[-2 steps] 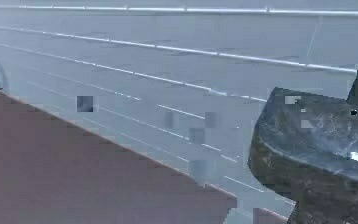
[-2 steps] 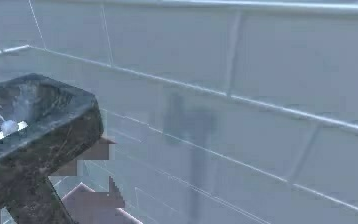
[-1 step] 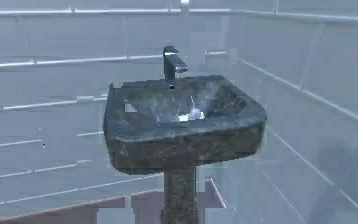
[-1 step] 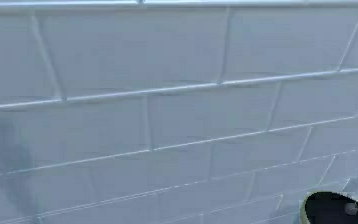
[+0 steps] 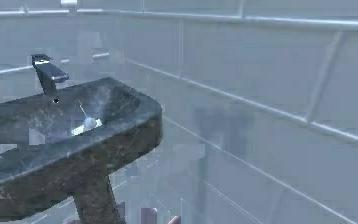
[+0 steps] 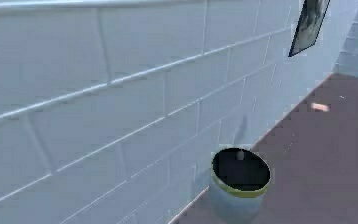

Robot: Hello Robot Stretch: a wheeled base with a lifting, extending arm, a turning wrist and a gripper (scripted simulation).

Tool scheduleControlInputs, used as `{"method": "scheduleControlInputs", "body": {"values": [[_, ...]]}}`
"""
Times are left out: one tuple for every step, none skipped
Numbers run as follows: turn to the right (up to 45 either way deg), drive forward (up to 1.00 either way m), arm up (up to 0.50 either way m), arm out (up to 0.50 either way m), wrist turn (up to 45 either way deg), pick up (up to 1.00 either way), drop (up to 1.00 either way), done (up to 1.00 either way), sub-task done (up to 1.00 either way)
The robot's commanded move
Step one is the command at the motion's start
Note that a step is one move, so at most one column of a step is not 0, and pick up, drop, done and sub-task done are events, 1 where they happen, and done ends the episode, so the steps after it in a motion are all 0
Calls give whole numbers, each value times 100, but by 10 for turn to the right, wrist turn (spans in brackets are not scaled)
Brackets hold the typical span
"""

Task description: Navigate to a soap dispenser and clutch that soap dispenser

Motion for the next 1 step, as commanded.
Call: {"method": "scheduleControlInputs", "body": {"values": [[0,40,0,0,0,0,0,0,0]]}}
